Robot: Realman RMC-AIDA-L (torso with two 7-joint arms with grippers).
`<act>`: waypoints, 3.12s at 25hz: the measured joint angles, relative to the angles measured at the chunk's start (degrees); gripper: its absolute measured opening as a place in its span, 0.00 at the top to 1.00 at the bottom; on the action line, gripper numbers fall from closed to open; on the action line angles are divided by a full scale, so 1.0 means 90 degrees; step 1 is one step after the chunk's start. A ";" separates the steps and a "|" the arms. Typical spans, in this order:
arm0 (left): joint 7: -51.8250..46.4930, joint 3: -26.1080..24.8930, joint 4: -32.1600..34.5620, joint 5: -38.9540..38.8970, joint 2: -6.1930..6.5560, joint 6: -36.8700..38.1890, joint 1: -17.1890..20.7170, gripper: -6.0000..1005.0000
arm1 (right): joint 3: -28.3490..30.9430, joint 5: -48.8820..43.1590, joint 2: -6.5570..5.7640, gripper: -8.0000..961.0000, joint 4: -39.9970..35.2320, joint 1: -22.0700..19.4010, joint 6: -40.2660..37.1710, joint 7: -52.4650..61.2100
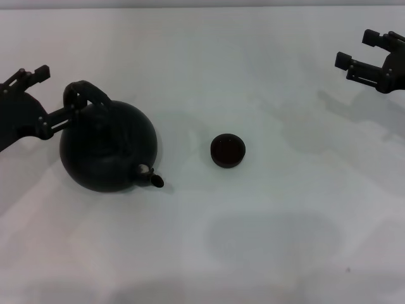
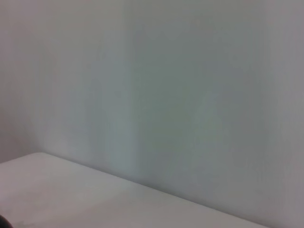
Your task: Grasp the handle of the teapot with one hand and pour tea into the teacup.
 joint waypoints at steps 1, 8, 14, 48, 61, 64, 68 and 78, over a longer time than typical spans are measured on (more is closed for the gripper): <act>-0.0001 0.0000 0.0000 0.0000 0.0000 0.0001 0.0000 0.32 | 0.0003 0.0000 0.0000 0.10 0.0000 0.0000 0.0000 0.0000; -0.0004 0.0000 -0.0009 0.0000 0.0000 0.0056 0.0107 0.14 | 0.0038 0.0021 -0.0011 0.10 -0.0041 -0.0054 0.0001 0.0000; -0.0004 -0.0038 -0.0009 0.0000 0.0009 0.0293 0.0259 0.12 | 0.0287 0.0037 -0.0010 0.10 -0.0057 -0.0172 0.0018 0.0000; 0.1307 -0.1776 -0.1892 -0.2417 -0.0008 0.2281 0.1405 0.13 | 0.0705 0.1275 -0.0032 0.10 0.0892 -0.0639 0.0363 -0.1477; 0.2290 -0.2368 -0.3235 -0.2976 -0.0038 0.2629 0.1347 0.13 | 0.1614 0.2574 -0.0018 0.10 0.2969 -0.0835 0.1545 -0.4133; 0.2388 -0.2378 -0.3361 -0.3031 -0.0039 0.2641 0.1308 0.13 | 0.1684 0.2579 -0.0016 0.10 0.3099 -0.0833 0.1549 -0.4211; 0.2635 -0.2388 -0.3574 -0.3258 -0.0040 0.2695 0.1247 0.13 | 0.1690 0.2609 -0.0018 0.10 0.3175 -0.0862 0.1559 -0.4224; 0.3535 -0.2386 -0.4360 -0.3665 -0.0038 0.2785 0.0800 0.13 | 0.1699 0.2620 -0.0005 0.10 0.3471 -0.0822 0.1536 -0.4717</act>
